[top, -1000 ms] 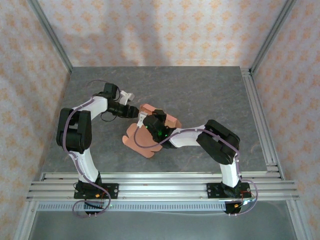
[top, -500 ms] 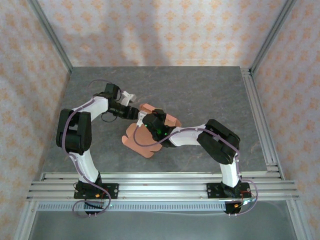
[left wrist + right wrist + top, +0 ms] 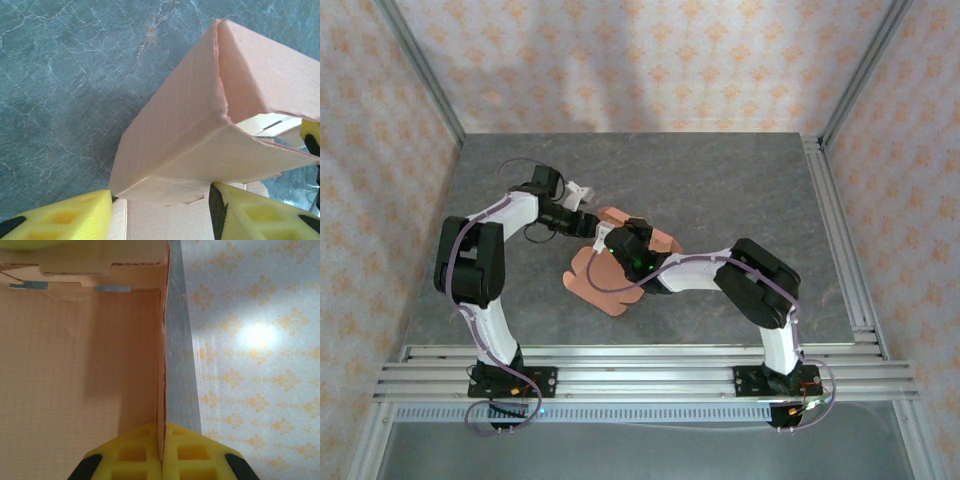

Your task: Fold the paper box

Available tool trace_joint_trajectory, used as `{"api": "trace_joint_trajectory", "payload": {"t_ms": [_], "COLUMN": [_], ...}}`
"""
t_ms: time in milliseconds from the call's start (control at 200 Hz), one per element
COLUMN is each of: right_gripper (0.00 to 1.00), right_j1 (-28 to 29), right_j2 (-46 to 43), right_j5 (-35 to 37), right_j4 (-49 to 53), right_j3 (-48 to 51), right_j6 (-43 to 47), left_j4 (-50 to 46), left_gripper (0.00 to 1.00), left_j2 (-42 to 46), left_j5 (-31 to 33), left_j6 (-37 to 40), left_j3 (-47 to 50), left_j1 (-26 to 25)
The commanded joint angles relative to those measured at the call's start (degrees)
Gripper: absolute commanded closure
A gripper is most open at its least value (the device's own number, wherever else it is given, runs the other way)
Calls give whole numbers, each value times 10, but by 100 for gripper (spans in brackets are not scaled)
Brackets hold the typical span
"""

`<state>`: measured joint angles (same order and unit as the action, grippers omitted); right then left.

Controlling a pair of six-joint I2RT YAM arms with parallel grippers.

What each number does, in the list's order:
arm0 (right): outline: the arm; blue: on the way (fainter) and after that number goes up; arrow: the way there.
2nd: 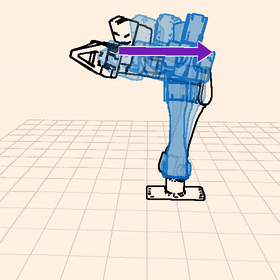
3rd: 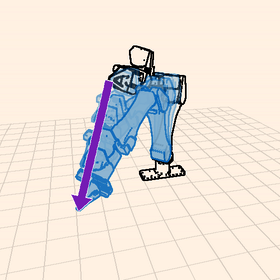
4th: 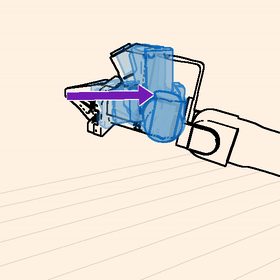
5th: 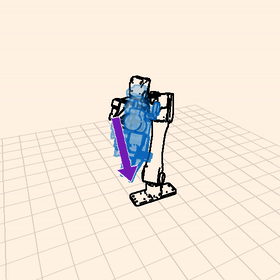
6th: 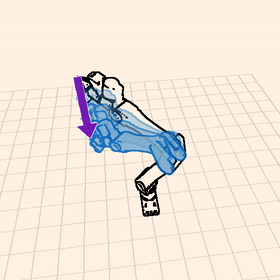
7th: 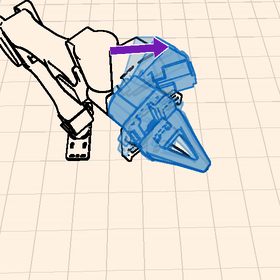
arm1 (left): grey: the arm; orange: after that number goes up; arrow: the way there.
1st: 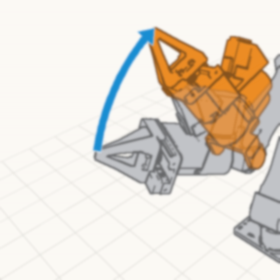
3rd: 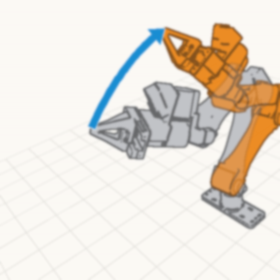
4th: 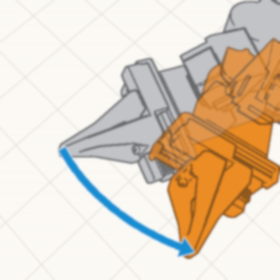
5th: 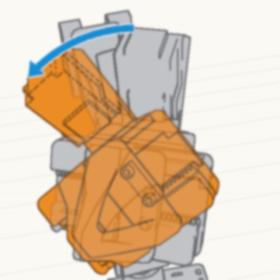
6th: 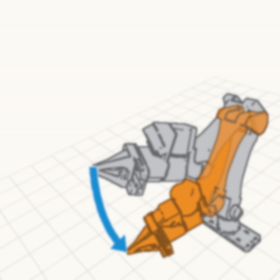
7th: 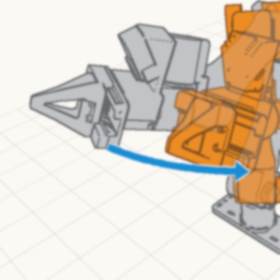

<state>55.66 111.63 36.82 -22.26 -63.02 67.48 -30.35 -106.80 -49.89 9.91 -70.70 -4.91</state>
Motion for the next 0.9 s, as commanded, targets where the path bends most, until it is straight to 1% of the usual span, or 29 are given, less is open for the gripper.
{"api": "trace_joint_trajectory", "payload": {"t_ms": [0,195,440,591,731,821,896], "right_gripper": [100,100,100,100,100,100,100], "right_j1": [-3,-2,-5,-6,-7,-8,-7], "right_j2": [-4,-5,-6,-7,-2,-4,-7], "right_j5": [-6,-10,-7,2,12,6,-1], "right_j4": [23,31,40,32,12,11,14], "right_j3": [-17,-20,-22,-22,-23,-22,-21], "right_j6": [-14,-29,-42,-40,-18,-14,-16], "left_j4": [11,27,16,5,-7,-19,-53], "left_gripper": [45,45,44,45,45,45,45], "left_j2": [-6,-3,13,27,25,15,2], "left_j5": [21,10,-3,-44,-66,-81,-104], "left_j6": [-19,-31,-4,22,42,57,98], "left_j3": [-11,-8,6,10,5,-9,-31], "left_j1": [-5,-8,-5,7,14,16,16]}}
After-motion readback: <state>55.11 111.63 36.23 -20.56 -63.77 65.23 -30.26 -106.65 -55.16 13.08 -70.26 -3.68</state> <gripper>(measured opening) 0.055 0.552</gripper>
